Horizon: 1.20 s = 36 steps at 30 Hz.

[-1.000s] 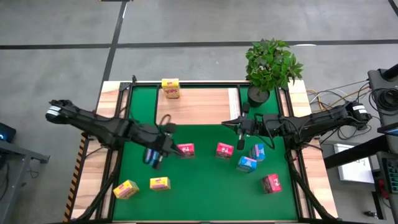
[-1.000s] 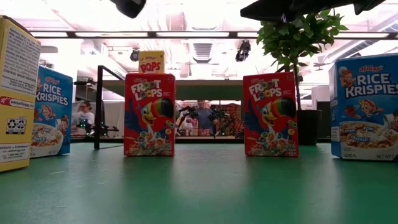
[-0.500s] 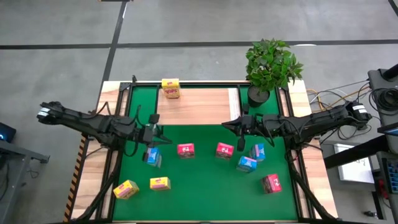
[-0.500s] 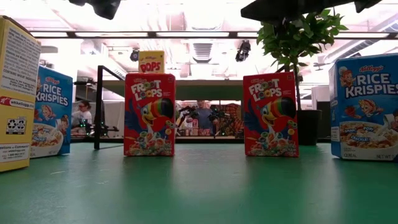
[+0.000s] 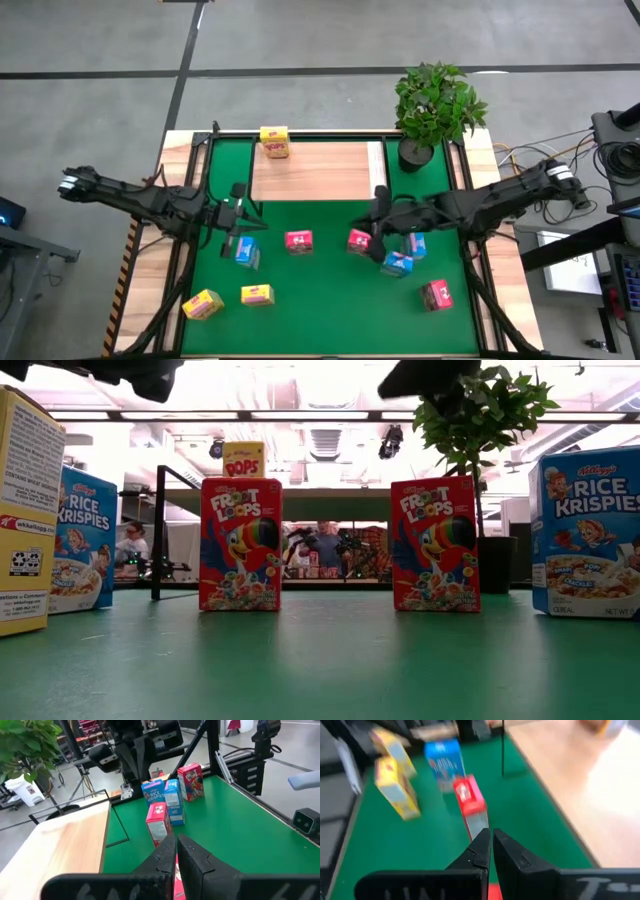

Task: Stack cereal on shelf
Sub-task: Put the middle top red cereal box on the shelf

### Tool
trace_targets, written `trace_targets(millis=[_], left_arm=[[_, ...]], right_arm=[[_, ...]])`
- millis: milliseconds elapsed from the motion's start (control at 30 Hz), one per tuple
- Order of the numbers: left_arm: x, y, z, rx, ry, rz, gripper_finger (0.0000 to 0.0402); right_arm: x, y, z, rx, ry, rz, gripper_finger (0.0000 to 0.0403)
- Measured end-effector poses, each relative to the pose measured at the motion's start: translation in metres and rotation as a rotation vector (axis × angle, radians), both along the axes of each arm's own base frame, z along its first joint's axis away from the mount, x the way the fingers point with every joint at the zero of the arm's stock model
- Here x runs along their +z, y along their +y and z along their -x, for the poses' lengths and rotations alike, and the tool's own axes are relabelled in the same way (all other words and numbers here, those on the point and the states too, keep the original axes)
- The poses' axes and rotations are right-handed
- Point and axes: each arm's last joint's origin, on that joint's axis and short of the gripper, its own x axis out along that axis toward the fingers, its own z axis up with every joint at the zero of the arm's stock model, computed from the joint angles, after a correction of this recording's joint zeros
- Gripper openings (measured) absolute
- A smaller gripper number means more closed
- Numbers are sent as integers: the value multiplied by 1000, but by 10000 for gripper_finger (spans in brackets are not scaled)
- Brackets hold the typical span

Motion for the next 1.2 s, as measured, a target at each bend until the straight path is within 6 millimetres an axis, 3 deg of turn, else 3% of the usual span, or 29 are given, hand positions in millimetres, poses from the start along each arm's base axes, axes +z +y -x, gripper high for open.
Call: trace_targets(millis=[333, 467, 900, 1033, 1200], left_arm=[[3, 1, 0, 39, -5, 14, 0], [4, 1, 0, 38, -6, 14, 0], [6, 1, 0, 38, -9, 14, 0], [6, 1, 0, 38, -9, 14, 0], [5, 1, -1, 38, -6, 13, 0]], right_arm=[[10, 10, -25, -133, 542, -162, 9], [14, 14, -31, -163, 683, -219, 9], [11, 20, -52, -94, 753, -192, 15], [7, 20, -54, -57, 765, -161, 52], [0, 19, -53, -26, 785, -101, 129]])
